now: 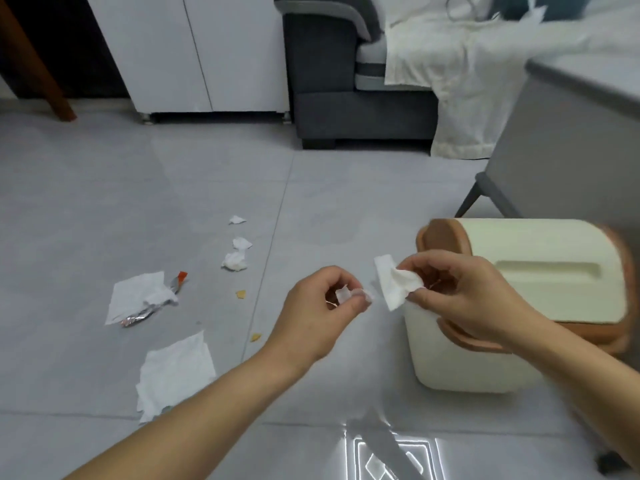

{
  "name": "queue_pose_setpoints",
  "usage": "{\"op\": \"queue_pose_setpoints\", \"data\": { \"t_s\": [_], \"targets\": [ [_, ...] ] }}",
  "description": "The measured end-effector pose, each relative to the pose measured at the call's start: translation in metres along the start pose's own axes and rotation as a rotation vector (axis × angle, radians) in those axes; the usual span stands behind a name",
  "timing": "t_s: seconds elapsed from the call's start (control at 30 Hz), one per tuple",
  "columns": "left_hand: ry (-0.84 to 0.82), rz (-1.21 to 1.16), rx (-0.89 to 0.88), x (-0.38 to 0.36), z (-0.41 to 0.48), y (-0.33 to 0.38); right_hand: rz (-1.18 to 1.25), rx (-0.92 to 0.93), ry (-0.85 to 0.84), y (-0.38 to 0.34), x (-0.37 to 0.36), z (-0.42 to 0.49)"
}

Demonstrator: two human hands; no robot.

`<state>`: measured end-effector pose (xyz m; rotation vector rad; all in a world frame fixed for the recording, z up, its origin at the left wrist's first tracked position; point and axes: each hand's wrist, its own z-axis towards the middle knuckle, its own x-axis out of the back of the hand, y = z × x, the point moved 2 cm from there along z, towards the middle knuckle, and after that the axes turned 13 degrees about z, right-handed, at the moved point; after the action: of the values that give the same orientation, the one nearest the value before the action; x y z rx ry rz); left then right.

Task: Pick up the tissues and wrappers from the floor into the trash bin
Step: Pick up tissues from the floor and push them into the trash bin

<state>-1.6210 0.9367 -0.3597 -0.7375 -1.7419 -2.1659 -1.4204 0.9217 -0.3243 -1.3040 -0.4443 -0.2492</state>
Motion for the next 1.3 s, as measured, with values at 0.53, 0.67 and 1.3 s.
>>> {"op": "queue_pose_setpoints", "data": {
  "t_s": [0.53, 0.67, 1.3],
  "targets": [
    [-0.107, 0.157, -0.119, -0.168, 0.053, 0.110, -0.448, -0.200, -0.019, 0.062, 0.140, -0.042],
    [-0.103, 0.276, -0.079, -0.180, 0.052, 0.107, -0.417, -0.234, -0.058, 0.066, 0.135, -0.040],
    [-0.081, 0.233, -0.109, -0.150, 0.047, 0.106, -0.362, -0.199, 0.018, 0.048, 0.130, -0.024]
  ]
}}
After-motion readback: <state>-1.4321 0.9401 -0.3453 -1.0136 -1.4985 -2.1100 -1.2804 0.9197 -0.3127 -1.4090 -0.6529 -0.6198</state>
